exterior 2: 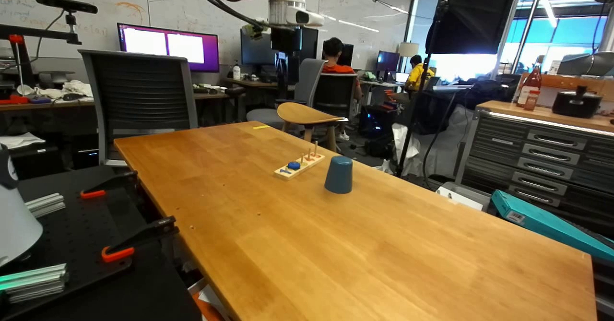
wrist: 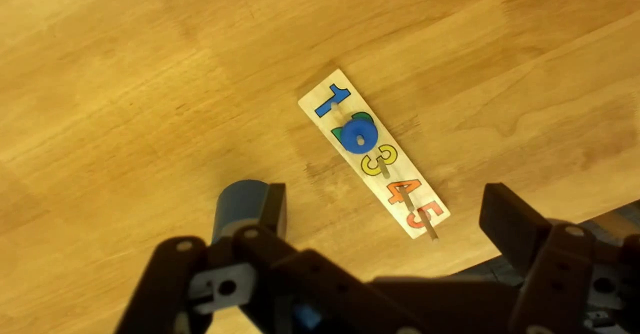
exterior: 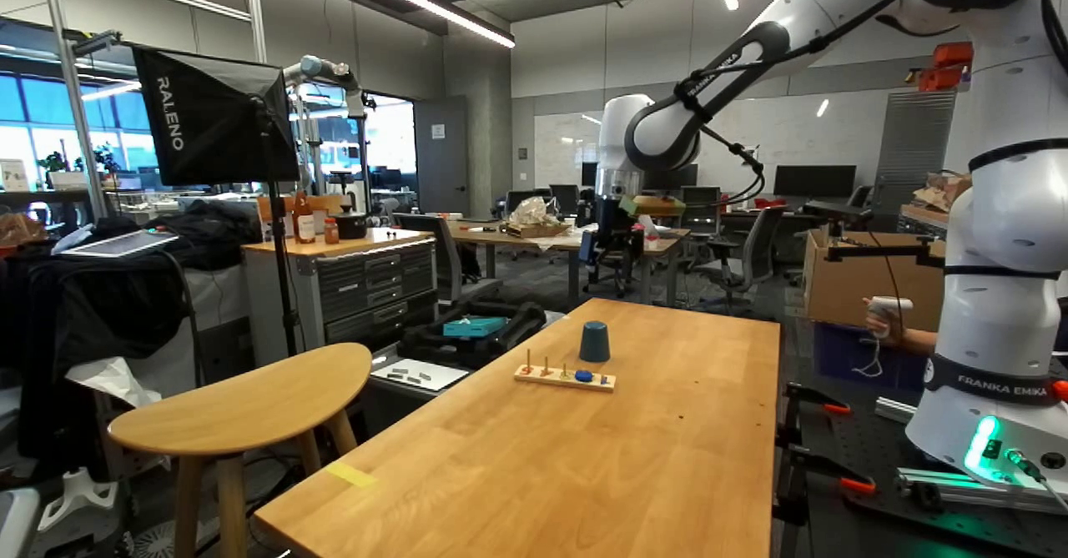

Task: Pick up the blue object from the holder and put it on the table.

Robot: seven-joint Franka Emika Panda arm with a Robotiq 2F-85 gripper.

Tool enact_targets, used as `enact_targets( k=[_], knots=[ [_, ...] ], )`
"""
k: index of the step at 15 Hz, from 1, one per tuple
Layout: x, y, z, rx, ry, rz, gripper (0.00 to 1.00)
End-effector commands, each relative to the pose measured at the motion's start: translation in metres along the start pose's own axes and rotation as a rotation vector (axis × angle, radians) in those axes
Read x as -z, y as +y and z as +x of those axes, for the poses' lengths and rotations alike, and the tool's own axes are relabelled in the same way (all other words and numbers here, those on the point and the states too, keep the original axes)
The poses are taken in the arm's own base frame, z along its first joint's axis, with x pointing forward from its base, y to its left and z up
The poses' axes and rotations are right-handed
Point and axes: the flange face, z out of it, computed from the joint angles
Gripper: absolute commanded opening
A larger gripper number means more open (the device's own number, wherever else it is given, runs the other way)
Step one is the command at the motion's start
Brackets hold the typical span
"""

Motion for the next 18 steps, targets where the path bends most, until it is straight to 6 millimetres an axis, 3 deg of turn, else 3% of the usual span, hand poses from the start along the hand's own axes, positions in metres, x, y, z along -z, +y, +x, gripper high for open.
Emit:
enact_targets(
  k=[1, 10, 18],
  knots=[
    [-0.036, 0.000, 0.003, -0.048, 0.028, -0.003, 1.00],
    [-0.115, -0.020, 0.012, -0.109, 0.039, -0.039, 1.00],
    [-0.146, -0.049, 0.039, -0.171, 0.068, -0.064, 1.00]
  ],
)
